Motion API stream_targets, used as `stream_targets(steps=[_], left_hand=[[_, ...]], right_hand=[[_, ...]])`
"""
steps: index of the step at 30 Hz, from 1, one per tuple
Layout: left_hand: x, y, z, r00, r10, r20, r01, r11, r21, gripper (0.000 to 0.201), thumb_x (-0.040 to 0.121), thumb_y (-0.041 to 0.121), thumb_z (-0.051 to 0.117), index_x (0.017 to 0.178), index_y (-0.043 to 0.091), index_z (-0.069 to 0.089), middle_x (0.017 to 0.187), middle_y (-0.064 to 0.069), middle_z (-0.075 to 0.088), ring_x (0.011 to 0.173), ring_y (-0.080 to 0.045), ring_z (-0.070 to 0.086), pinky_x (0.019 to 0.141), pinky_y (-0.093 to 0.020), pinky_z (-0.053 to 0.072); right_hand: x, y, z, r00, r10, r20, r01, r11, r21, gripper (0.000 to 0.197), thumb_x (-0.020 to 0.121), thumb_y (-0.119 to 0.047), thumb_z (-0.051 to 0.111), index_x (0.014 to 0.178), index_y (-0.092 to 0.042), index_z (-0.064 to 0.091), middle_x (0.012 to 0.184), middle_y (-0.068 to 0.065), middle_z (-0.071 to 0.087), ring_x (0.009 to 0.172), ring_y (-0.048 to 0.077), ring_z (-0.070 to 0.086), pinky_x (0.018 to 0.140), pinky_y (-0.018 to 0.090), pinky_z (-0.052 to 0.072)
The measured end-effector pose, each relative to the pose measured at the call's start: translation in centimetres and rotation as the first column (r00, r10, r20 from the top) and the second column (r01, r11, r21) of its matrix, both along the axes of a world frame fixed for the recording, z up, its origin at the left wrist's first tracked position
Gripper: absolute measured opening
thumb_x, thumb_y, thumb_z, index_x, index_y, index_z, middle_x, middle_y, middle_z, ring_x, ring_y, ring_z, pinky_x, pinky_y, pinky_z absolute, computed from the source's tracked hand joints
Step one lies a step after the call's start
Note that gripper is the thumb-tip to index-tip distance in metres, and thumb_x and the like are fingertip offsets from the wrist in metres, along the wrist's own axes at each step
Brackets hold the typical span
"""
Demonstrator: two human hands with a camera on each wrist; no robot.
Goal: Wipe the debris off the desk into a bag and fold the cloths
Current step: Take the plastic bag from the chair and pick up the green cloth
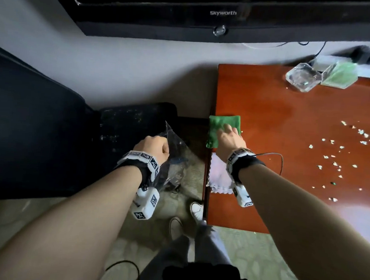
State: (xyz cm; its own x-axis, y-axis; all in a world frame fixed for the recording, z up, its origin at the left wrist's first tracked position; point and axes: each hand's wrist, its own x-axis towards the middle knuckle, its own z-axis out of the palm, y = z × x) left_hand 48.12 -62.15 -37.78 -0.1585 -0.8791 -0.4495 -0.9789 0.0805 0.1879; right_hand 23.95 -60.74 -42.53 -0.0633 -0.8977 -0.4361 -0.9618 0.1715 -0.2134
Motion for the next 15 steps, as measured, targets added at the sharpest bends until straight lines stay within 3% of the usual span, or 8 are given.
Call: stream_targets(steps=[3, 5, 11, 15], left_hand=[[-0.9, -0.5, -1.7, 1.0, 0.014, -0.023, -0.014, 1.0, -0.003, 0.008, 0.083, 0.027, 0.064, 0.076, 0.029, 0.064, 0.077, 0.012, 0.067, 0.071, -0.016, 0.066, 0.058, -0.027, 0.053], [-1.3, -0.6, -2.7, 0.999, 0.018, -0.036, -0.018, 1.0, 0.003, 0.007, 0.084, 0.027, 0.068, 0.077, 0.027, 0.065, 0.078, 0.011, 0.069, 0.073, -0.015, 0.067, 0.062, -0.03, 0.056], [-1.4, -0.2, -4.5, 1.0, 0.03, -0.007, -0.03, 0.999, 0.028, 0.007, 0.085, 0.029, 0.068, 0.079, 0.028, 0.066, 0.076, 0.011, 0.07, 0.073, -0.016, 0.066, 0.059, -0.027, 0.053], [-0.9, 0.1, -4.9, 0.999, 0.044, -0.002, -0.044, 0.998, 0.044, 0.008, 0.087, 0.027, 0.066, 0.079, 0.028, 0.065, 0.078, 0.011, 0.07, 0.072, -0.016, 0.066, 0.06, -0.029, 0.054]], right_hand=[[0.1, -0.6, -1.9, 0.991, 0.072, -0.115, -0.074, 0.997, -0.016, 0.059, 0.077, -0.013, 0.06, 0.132, -0.01, 0.038, 0.143, 0.021, 0.029, 0.124, 0.042, 0.036, 0.103, 0.05, 0.036], [-0.1, -0.7, -2.8, 0.98, 0.11, -0.165, -0.116, 0.993, -0.028, 0.066, 0.076, -0.015, 0.064, 0.134, -0.009, 0.034, 0.142, 0.022, 0.029, 0.122, 0.042, 0.038, 0.099, 0.049, 0.038], [-0.1, -1.7, -2.5, 0.966, 0.15, -0.209, -0.173, 0.98, -0.098, 0.045, 0.088, -0.003, 0.043, 0.133, -0.007, 0.035, 0.133, 0.021, 0.036, 0.113, 0.041, 0.043, 0.087, 0.048, 0.04], [-0.2, -2.5, -2.2, 0.961, 0.156, -0.23, -0.178, 0.981, -0.08, 0.042, 0.089, -0.002, 0.043, 0.13, -0.009, 0.036, 0.132, 0.02, 0.035, 0.11, 0.04, 0.044, 0.084, 0.048, 0.042]])
